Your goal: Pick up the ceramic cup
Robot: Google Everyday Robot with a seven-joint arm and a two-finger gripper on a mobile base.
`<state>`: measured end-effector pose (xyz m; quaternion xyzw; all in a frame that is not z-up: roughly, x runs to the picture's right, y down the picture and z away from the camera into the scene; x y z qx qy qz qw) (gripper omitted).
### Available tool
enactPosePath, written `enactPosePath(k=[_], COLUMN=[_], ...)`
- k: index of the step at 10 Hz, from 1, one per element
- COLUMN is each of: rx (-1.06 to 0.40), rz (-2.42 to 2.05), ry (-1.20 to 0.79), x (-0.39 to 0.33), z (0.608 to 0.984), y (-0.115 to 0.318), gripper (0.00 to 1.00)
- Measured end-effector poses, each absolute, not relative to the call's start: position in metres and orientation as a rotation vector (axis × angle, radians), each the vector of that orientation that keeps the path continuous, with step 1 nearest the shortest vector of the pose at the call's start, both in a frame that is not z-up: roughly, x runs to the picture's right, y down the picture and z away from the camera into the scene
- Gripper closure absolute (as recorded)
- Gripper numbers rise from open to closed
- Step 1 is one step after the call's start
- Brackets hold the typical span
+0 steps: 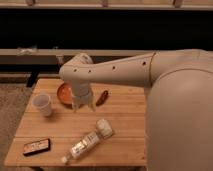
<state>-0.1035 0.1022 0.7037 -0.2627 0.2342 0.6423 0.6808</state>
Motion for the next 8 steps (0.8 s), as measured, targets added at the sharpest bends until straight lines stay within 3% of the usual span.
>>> enactPosePath(k=[8], rx=[-0.606], rz=[1.406], ry=[0.489], x=[-0.119], z=[0.707], y=[0.094], gripper=[0.35])
